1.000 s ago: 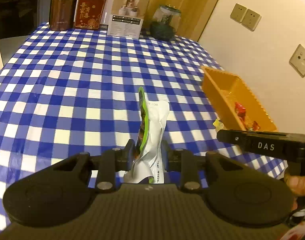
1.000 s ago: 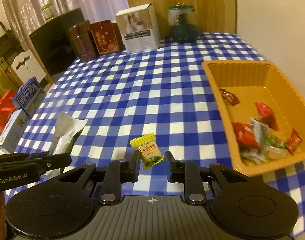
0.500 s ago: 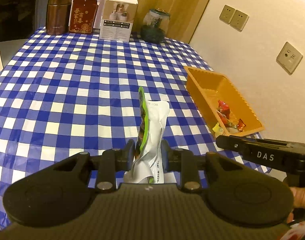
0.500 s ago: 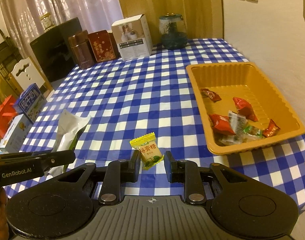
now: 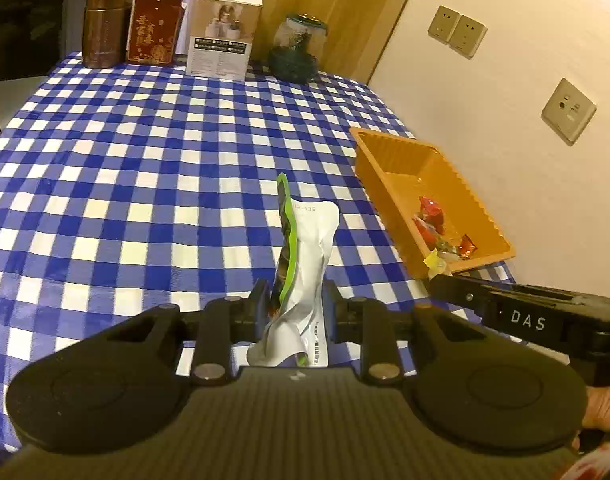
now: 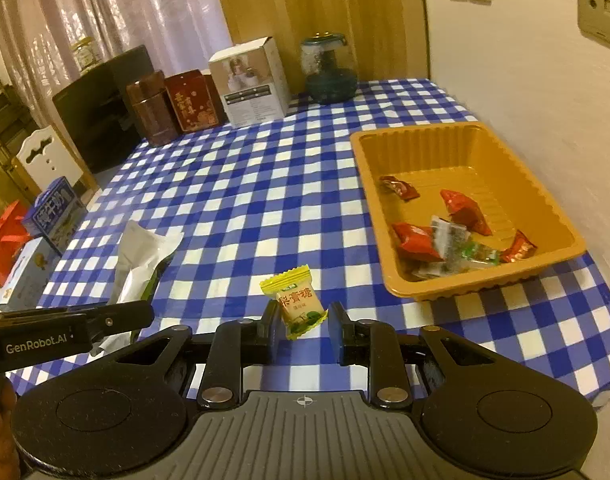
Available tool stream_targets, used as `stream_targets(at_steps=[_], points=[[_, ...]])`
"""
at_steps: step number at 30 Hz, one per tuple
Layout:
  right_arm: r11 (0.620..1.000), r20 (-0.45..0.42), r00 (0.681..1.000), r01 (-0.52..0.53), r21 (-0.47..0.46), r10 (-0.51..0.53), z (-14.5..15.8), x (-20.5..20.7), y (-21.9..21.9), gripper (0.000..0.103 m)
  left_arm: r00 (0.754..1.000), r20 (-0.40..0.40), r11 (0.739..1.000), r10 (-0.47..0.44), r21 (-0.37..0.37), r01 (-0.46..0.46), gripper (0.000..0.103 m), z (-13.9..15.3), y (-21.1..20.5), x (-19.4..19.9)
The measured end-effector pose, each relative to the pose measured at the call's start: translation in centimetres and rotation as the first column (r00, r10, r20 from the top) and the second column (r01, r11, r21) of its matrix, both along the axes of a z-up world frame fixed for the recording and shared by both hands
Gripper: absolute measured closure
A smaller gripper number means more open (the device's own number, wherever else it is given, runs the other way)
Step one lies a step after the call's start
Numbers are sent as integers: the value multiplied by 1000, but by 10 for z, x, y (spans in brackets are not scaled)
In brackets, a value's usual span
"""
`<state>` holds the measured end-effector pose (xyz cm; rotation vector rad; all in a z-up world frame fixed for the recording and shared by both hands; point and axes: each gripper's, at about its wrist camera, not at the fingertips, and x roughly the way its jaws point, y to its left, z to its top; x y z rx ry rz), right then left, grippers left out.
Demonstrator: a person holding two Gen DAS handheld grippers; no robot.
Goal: Organize snacks
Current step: 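Carry the white pouch and yellow candy over the orange tray with both grippers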
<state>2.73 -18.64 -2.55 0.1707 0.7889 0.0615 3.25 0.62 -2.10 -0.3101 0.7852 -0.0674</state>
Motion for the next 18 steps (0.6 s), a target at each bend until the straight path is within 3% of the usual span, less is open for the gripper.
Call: stream_targets(at_steps=[18], points=[[993, 12, 993, 115, -2, -115, 10, -16, -50, 77, 997, -14, 996, -82, -41, 82, 79, -2, -44, 15]])
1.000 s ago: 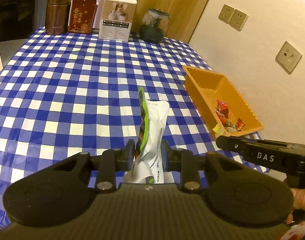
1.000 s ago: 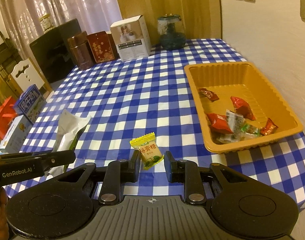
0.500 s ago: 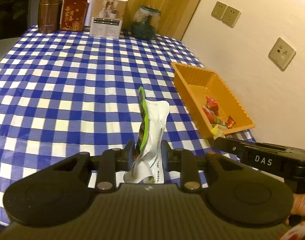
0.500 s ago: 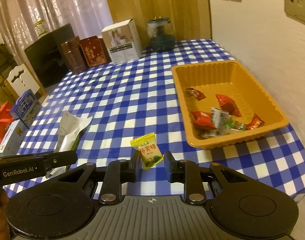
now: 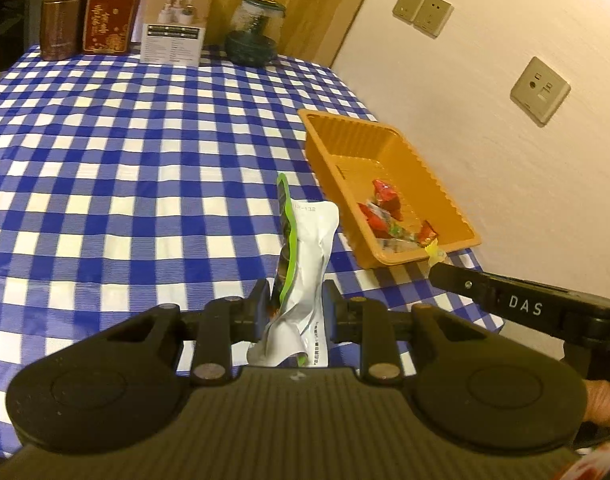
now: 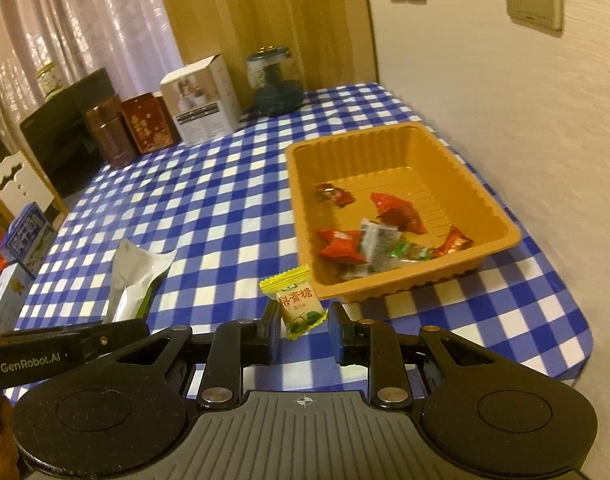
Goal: Organize snacks
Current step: 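Carry the white pouch and yellow candy over the orange tray with both grippers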
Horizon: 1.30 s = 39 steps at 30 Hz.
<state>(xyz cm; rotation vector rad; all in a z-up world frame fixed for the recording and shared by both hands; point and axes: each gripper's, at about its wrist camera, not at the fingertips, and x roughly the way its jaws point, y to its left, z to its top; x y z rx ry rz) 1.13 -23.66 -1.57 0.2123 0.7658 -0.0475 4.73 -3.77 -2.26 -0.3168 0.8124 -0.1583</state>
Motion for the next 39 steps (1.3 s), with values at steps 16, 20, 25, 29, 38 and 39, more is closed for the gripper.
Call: stream_targets(at_steps=[16, 20, 25, 29, 38, 39], points=[[997, 14, 997, 76, 4, -76, 5, -4, -38, 77, 998, 9, 998, -62, -26, 62, 78, 6, -41, 26], [996, 20, 996, 90, 0, -90, 7, -1, -48, 77, 997, 16, 997, -77, -29, 77, 78, 9, -54, 36], [995, 28, 995, 101, -4, -101, 11, 7, -63, 77, 996, 27, 995, -87, -37, 88, 79, 12, -68, 53], [995, 34, 994, 104, -13, -103, 13, 18, -73, 77, 995, 33, 995, -91, -43, 92, 78, 14, -78, 68], [995, 40, 994, 100, -25, -99, 15, 50, -96, 77, 996, 42, 995, -84, -59, 86, 79, 16, -96, 106], [995, 40, 994, 99, -25, -98, 14, 55, -98, 77, 996, 41, 995, -82, -59, 84, 79, 16, -97, 111]])
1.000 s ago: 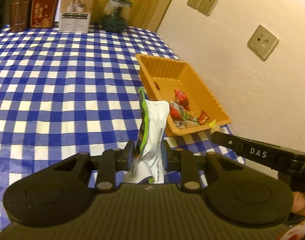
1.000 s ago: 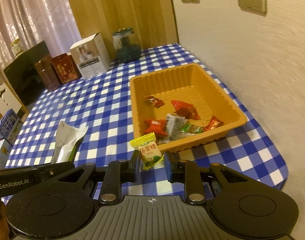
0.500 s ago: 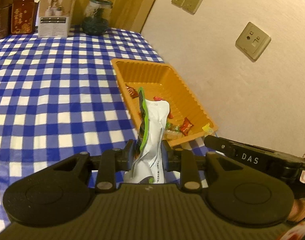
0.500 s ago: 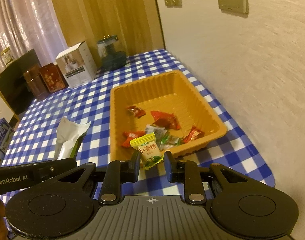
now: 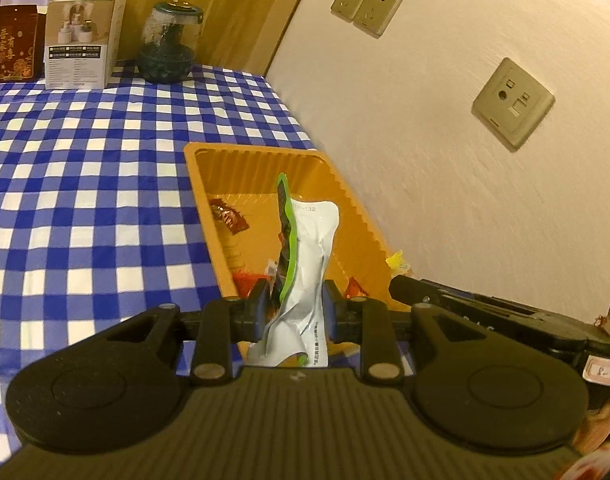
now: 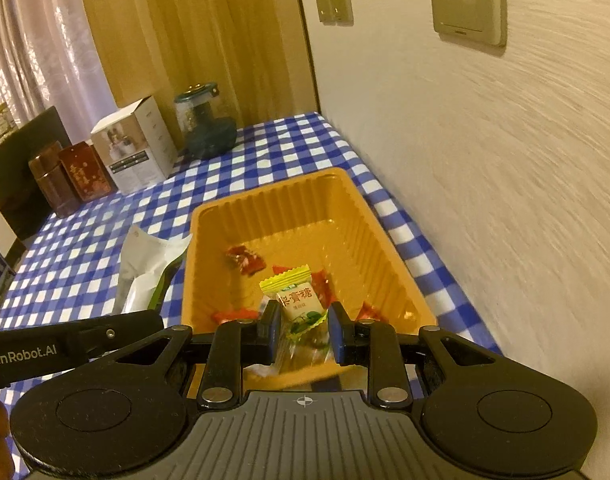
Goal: Organize snacks
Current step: 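Carry the white pouch and yellow candy over the orange tray with both grippers, then open both grippers to drop the pouch and yellow candy into the tray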
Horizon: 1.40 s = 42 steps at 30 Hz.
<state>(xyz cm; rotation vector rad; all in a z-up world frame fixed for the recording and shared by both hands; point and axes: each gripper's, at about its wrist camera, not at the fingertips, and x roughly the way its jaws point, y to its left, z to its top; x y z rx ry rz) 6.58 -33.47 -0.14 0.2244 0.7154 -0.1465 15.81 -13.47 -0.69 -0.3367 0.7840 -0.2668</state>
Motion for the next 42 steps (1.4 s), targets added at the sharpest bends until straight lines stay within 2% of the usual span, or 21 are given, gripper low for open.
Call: stream_targets(at_steps=[14, 30, 31, 33, 42], points=[[1000, -10, 1000, -5, 9, 5, -13, 50, -30, 77, 999, -21, 999, 34, -4, -34, 78, -14, -10, 58], [1000, -16, 1000, 11, 19, -11, -22, 73, -44, 77, 998, -27, 998, 61, -2, -61, 78, -30, -12, 90], [1000, -18, 1000, 12, 20, -12, -23, 74, -44, 77, 997, -24, 998, 67, -4, -67, 75, -31, -12, 92], [1000, -22, 1000, 13, 19, -13, -23, 74, -43, 77, 997, -21, 997, 75, -14, -75, 67, -32, -11, 93], [1000, -37, 999, 12, 26, -11, -29, 76, -42, 77, 996, 8, 996, 85, 34, -85, 67, -31, 0, 78]])
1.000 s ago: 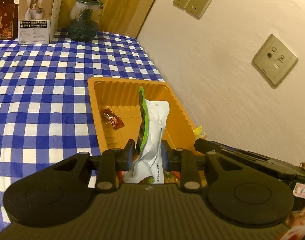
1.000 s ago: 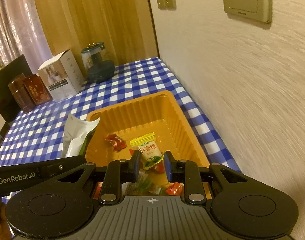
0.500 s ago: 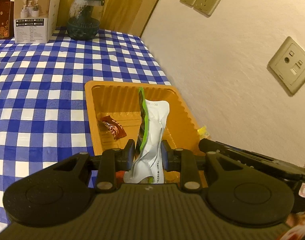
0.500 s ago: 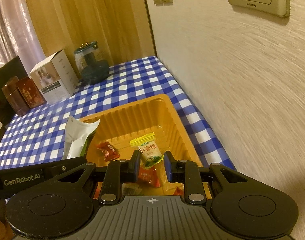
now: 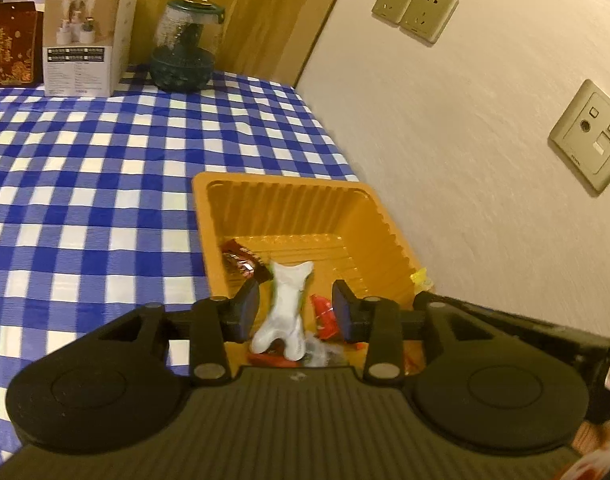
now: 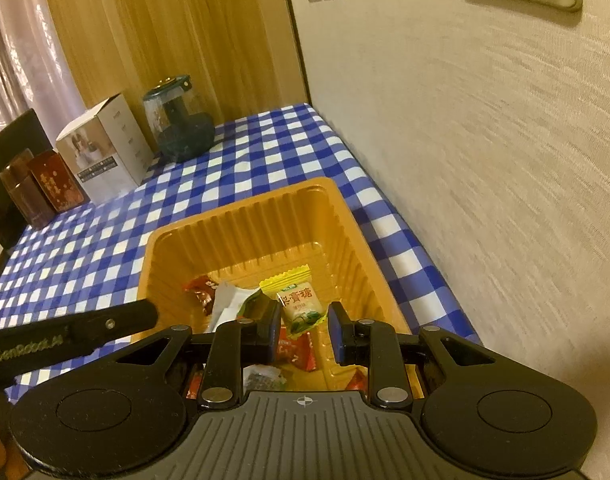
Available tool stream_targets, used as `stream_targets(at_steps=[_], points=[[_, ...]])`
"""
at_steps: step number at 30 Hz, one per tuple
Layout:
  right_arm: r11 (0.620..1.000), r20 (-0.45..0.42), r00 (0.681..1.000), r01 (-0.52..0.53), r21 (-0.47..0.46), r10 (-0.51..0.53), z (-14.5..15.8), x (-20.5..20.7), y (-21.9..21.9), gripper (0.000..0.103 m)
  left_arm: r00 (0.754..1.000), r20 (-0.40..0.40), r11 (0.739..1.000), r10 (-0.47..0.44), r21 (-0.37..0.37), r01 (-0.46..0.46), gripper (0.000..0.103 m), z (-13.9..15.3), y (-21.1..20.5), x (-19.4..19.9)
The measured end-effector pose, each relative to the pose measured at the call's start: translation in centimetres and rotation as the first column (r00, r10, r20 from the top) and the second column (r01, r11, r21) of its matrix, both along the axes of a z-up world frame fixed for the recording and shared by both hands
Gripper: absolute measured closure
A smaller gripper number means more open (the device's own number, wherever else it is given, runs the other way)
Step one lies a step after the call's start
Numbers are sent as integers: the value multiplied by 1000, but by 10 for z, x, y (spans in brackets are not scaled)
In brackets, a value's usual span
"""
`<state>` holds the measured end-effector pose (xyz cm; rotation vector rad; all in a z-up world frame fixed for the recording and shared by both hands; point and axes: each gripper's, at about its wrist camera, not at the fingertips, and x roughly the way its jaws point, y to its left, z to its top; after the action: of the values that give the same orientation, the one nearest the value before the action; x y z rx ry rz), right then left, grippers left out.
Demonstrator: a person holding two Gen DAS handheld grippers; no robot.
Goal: Organize snacks
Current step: 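Open both grippers to drop the pouch and yellow candy into the tray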
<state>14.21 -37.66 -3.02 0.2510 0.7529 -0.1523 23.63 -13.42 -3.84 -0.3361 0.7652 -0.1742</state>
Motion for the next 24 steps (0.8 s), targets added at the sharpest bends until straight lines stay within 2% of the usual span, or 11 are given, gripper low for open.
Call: stream_targets(at_steps=[24], points=[[999, 35, 999, -37, -4, 37, 10, 25, 11, 77, 1000, -10, 1000, 17, 1, -17, 67, 0, 15, -9]])
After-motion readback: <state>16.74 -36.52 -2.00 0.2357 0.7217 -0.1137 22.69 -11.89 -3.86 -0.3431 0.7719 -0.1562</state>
